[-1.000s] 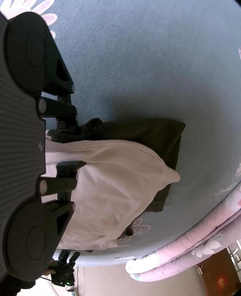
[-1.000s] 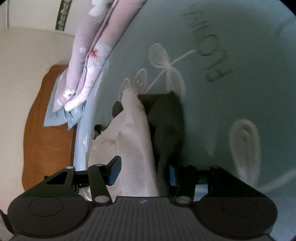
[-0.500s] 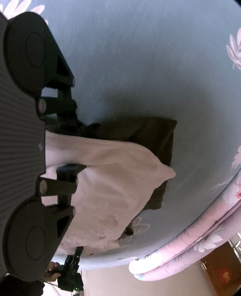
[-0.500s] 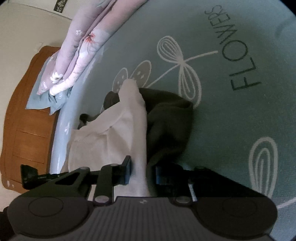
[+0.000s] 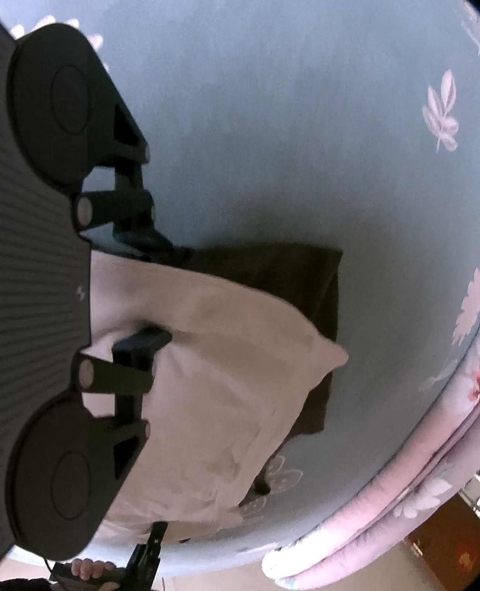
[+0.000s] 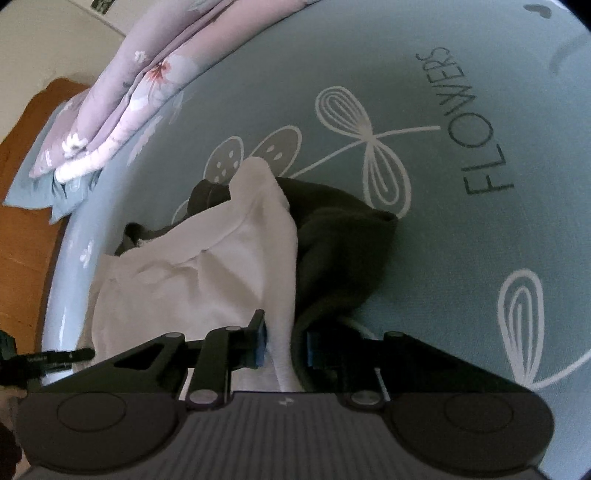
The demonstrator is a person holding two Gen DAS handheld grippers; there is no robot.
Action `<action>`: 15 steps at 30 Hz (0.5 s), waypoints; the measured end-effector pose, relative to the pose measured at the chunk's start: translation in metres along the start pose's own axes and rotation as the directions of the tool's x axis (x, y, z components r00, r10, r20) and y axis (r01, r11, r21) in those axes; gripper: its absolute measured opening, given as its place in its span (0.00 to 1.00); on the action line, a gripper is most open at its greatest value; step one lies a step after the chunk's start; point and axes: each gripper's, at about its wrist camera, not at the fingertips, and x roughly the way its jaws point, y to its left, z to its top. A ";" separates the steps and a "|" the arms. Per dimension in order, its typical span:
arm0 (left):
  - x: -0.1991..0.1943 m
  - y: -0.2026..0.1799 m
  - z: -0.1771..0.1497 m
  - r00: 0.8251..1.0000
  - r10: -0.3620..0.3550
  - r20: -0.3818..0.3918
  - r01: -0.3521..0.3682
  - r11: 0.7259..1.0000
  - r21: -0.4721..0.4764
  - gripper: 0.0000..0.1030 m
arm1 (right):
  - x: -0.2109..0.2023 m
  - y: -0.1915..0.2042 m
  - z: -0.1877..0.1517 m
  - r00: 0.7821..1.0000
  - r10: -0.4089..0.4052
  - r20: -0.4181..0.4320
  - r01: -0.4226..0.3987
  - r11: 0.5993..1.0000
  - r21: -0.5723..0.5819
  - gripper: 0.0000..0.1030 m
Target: Fold clothes
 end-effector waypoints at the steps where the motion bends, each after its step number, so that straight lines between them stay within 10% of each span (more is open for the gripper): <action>1: -0.002 0.001 -0.001 1.000 0.022 0.018 -0.022 1.000 0.014 0.52 | 0.001 0.001 -0.001 1.000 0.001 0.007 -0.001 1.000 0.003 0.22; 9: 0.015 0.013 0.004 0.991 -0.099 0.095 0.095 0.994 0.046 0.84 | 0.003 0.002 -0.004 0.999 0.020 0.029 -0.021 0.999 0.037 0.22; 15: 0.025 0.002 0.018 0.968 -0.242 0.068 0.233 0.966 0.115 0.67 | 0.004 0.000 -0.003 0.999 0.037 0.025 -0.038 0.998 0.047 0.22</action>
